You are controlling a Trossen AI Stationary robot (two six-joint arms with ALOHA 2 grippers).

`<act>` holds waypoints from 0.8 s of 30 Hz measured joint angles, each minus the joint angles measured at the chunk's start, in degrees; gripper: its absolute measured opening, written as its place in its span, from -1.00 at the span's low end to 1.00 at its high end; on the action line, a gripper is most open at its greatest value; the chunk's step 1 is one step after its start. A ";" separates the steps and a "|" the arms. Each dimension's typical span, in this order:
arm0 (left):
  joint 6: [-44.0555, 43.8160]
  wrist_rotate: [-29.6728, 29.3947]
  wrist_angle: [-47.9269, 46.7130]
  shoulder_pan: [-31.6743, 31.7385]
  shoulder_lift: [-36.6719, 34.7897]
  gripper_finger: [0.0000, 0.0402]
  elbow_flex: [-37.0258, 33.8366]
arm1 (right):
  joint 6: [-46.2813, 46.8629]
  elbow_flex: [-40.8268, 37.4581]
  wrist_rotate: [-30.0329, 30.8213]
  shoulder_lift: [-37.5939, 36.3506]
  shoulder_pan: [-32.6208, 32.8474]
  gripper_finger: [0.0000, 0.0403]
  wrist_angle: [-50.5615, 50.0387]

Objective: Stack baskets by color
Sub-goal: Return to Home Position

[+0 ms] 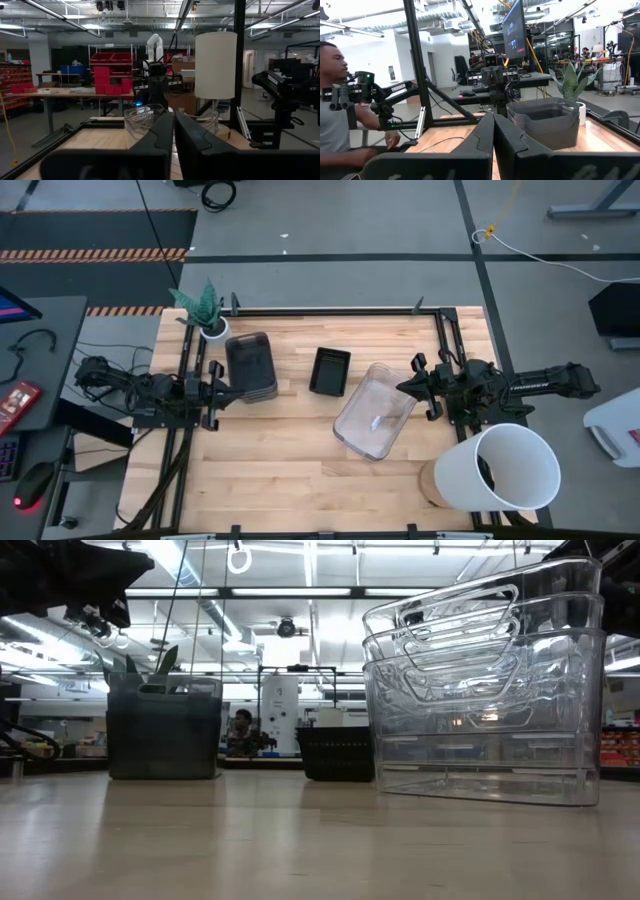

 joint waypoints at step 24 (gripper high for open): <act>0.00 0.00 0.00 -0.01 0.00 -0.90 0.00 | 0.00 0.00 -0.02 0.00 0.00 -0.95 0.00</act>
